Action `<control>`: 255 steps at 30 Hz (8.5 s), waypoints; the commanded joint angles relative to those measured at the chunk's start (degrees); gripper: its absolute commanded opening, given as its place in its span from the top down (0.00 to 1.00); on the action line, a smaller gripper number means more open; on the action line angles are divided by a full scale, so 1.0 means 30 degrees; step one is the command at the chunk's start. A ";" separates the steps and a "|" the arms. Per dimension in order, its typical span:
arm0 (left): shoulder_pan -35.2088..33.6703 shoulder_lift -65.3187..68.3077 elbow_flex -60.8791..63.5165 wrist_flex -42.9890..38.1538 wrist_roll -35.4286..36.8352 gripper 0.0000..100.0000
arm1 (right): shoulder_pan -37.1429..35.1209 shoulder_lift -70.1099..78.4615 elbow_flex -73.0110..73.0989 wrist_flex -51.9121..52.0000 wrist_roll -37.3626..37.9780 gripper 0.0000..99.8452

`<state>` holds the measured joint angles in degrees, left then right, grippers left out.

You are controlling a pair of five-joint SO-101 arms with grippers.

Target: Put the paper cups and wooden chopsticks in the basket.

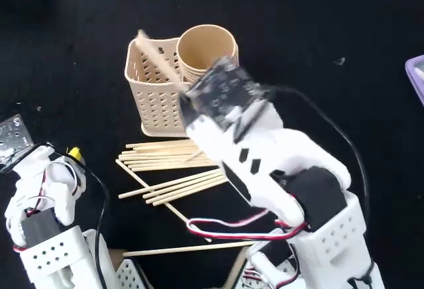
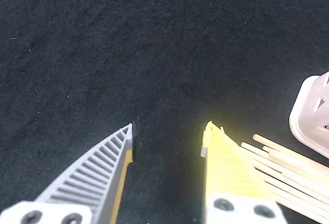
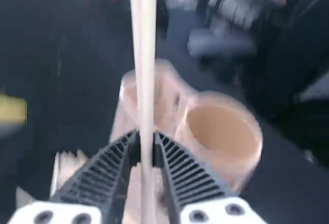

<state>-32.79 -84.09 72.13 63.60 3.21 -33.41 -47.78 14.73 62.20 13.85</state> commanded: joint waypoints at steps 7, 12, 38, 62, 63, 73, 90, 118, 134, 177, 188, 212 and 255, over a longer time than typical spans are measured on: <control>0.0161 -0.0029 -0.0132 -0.0381 0.0147 0.78 | -0.0264 0.4117 0.0249 -1.1458 -0.3751 0.99; 0.0161 -0.0029 -0.0132 -0.0381 0.0147 0.78 | -0.0205 0.6256 0.0190 -1.4066 -0.3751 0.99; 0.0161 -0.0029 -0.0132 -0.0381 0.0147 0.78 | -0.0293 0.9949 -0.0601 -0.9319 -0.3692 0.77; 0.0190 -0.0029 -0.0015 -0.0410 0.0147 0.78 | -0.3868 -0.2505 1.4110 0.3810 0.2872 0.76; 0.0190 -0.0029 -0.0015 -0.0410 0.0147 0.78 | -0.4396 -0.2505 1.5546 0.2549 0.3136 0.75; 0.0161 -0.0029 -0.0073 -0.0410 0.0147 0.78 | -0.6593 -0.2505 2.1143 -0.1963 0.3282 0.74; -0.0015 -0.0029 -0.0132 -0.0410 0.0322 0.78 | -1.2044 -0.2505 2.2168 -0.4190 -0.2608 0.74; -0.4762 -0.0029 -0.0249 -0.2110 0.4689 0.78 | -0.9553 -0.2593 2.3018 -0.3722 0.0674 0.97; -0.4733 -0.0029 -0.0425 -0.2198 0.4630 0.78 | -0.5773 -0.2623 2.1641 -0.0322 0.7209 0.99; -0.7223 -0.0029 -0.0571 -0.3341 0.5832 0.78 | -1.1897 -0.2593 2.3165 -0.3136 0.2579 0.99; -0.7165 -0.0029 -0.0484 -0.3341 0.5832 0.78 | -0.4454 -0.2623 1.9941 -0.2696 0.5216 0.99; -0.7165 0.0000 -0.0337 -0.3311 0.5832 0.78 | -0.4425 -0.2593 2.1670 -0.0879 0.7297 0.89; -0.7165 -0.0029 -0.0484 -0.2813 0.5832 0.78 | -0.6037 -0.2154 2.2784 -0.2608 0.5158 0.82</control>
<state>-54.15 -84.09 73.01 54.90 20.18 -54.77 -54.64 83.65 55.60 29.76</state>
